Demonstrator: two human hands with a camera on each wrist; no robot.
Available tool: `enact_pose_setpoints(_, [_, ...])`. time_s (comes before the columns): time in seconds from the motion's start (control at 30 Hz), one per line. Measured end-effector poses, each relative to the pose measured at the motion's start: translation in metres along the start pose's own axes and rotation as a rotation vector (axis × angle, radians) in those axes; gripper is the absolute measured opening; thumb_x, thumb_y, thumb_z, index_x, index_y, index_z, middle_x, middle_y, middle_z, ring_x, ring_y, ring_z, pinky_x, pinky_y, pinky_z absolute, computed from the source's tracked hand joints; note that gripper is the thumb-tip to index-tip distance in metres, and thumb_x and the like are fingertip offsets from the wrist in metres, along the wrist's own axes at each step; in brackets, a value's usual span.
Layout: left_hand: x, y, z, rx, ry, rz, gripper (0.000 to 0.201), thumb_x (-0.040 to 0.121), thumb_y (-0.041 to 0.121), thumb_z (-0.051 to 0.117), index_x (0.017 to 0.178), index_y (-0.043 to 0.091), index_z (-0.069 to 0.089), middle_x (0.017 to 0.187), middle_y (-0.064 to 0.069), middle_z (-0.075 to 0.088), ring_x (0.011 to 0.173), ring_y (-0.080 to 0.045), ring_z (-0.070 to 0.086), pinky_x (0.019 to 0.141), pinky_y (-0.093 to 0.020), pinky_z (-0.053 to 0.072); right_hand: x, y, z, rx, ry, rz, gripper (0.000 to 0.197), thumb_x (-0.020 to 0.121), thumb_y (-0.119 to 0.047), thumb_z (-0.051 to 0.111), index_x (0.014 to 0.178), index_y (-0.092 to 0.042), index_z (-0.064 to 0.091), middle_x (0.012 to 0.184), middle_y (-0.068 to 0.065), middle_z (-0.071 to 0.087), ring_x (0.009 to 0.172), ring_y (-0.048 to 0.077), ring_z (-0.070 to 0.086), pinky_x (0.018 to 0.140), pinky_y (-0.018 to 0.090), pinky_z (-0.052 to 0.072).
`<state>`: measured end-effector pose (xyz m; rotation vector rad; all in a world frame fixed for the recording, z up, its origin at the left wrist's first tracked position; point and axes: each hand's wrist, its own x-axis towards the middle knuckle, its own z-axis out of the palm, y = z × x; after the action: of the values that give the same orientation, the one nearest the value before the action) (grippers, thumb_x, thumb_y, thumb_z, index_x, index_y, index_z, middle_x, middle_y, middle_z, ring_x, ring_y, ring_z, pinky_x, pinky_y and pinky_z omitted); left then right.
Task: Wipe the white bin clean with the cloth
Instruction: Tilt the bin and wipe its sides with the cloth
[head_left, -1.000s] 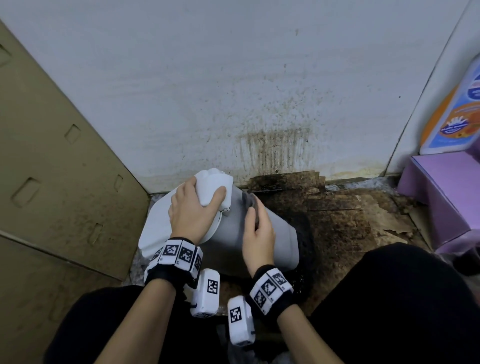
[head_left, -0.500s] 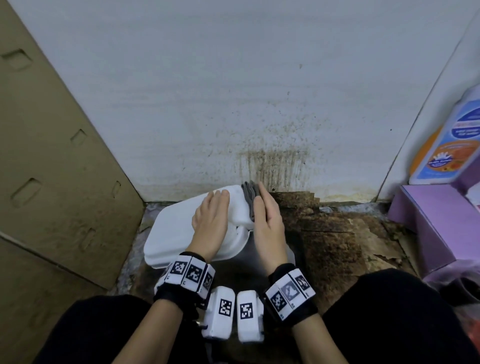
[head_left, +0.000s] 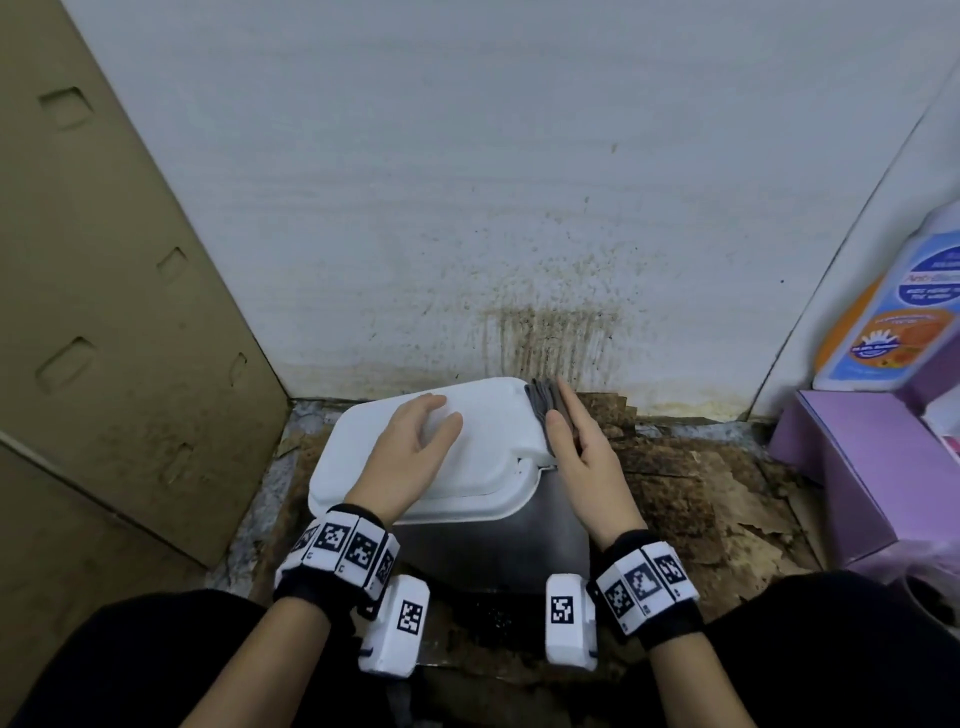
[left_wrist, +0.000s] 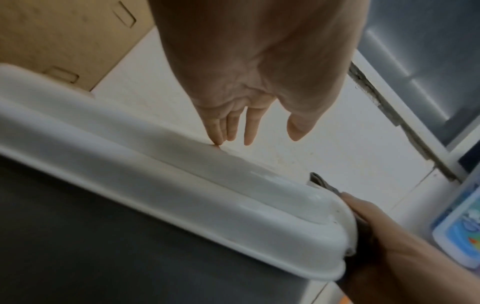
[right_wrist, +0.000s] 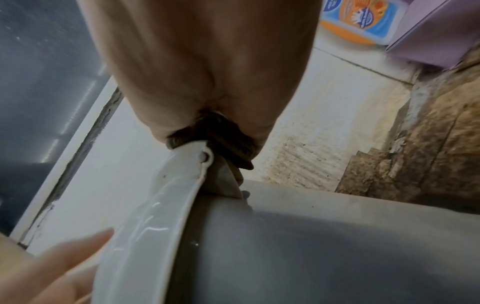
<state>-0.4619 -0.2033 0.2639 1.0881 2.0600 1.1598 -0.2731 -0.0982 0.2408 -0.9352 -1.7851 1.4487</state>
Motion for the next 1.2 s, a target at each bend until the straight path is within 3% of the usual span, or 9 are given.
enact_pose_setpoints(0.13, [0.001, -0.021, -0.009, 0.227, 0.132, -0.012, 0.044, 0.102, 0.037, 0.055, 0.141, 0.017, 0.053, 0.148, 0.000, 0.047, 0.141, -0.020, 0.038, 0.119, -0.040, 0.030, -0.005, 0.002, -0.021, -0.016, 0.010, 0.051, 0.050, 0.106, -0.041, 0.039, 0.154, -0.040, 0.026, 0.155, -0.025, 0.029, 0.137, -0.008, 0.028, 0.104, 0.013, 0.028])
enact_pose_setpoints(0.27, [-0.001, -0.035, -0.014, 0.445, 0.208, -0.227, 0.063, 0.099, 0.048, 0.054, 0.149, 0.012, 0.040, 0.154, -0.015, 0.034, 0.144, -0.035, 0.027, 0.117, -0.050, 0.025, -0.011, 0.007, -0.041, -0.047, 0.037, 0.108, 0.051, 0.106, -0.040, 0.038, 0.155, -0.042, 0.024, 0.143, -0.034, 0.034, 0.130, -0.008, 0.040, 0.106, 0.012, 0.034])
enact_pose_setpoints(0.37, [-0.001, -0.049, -0.013, 0.406, 0.157, -0.393, 0.085, 0.094, 0.061, 0.054, 0.149, 0.002, 0.029, 0.154, -0.024, 0.028, 0.141, -0.041, 0.030, 0.115, -0.053, 0.030, -0.015, 0.013, -0.053, -0.069, 0.059, 0.153, 0.054, 0.105, -0.043, 0.040, 0.155, -0.043, 0.020, 0.156, -0.023, 0.027, 0.128, -0.010, 0.040, 0.097, 0.015, 0.036])
enact_pose_setpoints(0.5, [0.003, -0.067, -0.008, 0.168, 0.000, -0.537, 0.117, 0.083, 0.081, 0.052, 0.153, -0.005, 0.016, 0.154, -0.025, 0.033, 0.137, -0.040, 0.041, 0.110, -0.048, 0.039, -0.020, 0.022, -0.065, -0.068, 0.103, 0.185, 0.055, 0.105, -0.043, 0.041, 0.156, -0.040, 0.021, 0.160, -0.015, 0.028, 0.132, -0.002, 0.031, 0.104, 0.022, 0.028])
enact_pose_setpoints(0.57, [0.005, -0.071, -0.004, 0.159, -0.039, -0.527, 0.129, 0.073, 0.090, 0.049, 0.154, -0.004, 0.018, 0.153, -0.024, 0.036, 0.134, -0.039, 0.044, 0.109, -0.049, 0.041, -0.022, 0.026, -0.069, -0.052, 0.121, 0.191, 0.054, 0.104, -0.042, 0.041, 0.156, -0.039, 0.023, 0.159, -0.015, 0.030, 0.133, -0.001, 0.031, 0.105, 0.023, 0.029])
enact_pose_setpoints(0.73, [0.006, -0.073, 0.005, 0.119, -0.014, -0.478, 0.128, 0.066, 0.092, 0.054, 0.148, -0.002, 0.027, 0.147, -0.023, 0.038, 0.124, -0.038, 0.050, 0.104, -0.051, 0.047, -0.029, 0.039, -0.074, 0.034, 0.204, 0.208, 0.054, 0.104, -0.035, 0.045, 0.156, -0.032, 0.027, 0.159, -0.012, 0.033, 0.139, 0.003, 0.035, 0.110, 0.026, 0.033])
enact_pose_setpoints(0.87, [0.006, -0.070, 0.009, 0.115, -0.013, -0.423, 0.140, 0.045, 0.098, 0.052, 0.142, -0.001, 0.033, 0.138, -0.019, 0.044, 0.117, -0.034, 0.054, 0.098, -0.051, 0.051, -0.043, 0.047, -0.072, 0.138, 0.295, 0.237, 0.052, 0.105, -0.031, 0.046, 0.155, -0.031, 0.030, 0.155, -0.012, 0.038, 0.135, 0.005, 0.040, 0.105, 0.025, 0.037])
enact_pose_setpoints(1.0, [0.017, -0.063, 0.002, 0.136, 0.023, -0.344, 0.134, 0.050, 0.097, 0.055, 0.140, 0.000, 0.039, 0.132, -0.016, 0.048, 0.118, -0.034, 0.053, 0.100, -0.052, 0.048, -0.059, 0.055, -0.063, 0.187, 0.370, 0.252, 0.053, 0.103, -0.034, 0.048, 0.154, -0.036, 0.030, 0.154, -0.012, 0.040, 0.137, 0.009, 0.043, 0.115, 0.040, 0.039])
enact_pose_setpoints(1.2, [0.036, -0.055, -0.010, 0.161, 0.028, -0.218, 0.115, 0.056, 0.097, 0.056, 0.131, 0.010, 0.051, 0.125, -0.008, 0.056, 0.123, -0.031, 0.050, 0.104, -0.055, 0.045, -0.082, 0.052, -0.026, 0.178, 0.483, 0.250, 0.056, 0.104, -0.038, 0.044, 0.156, -0.038, 0.023, 0.148, -0.024, 0.033, 0.140, 0.004, 0.033, 0.114, 0.030, 0.031])
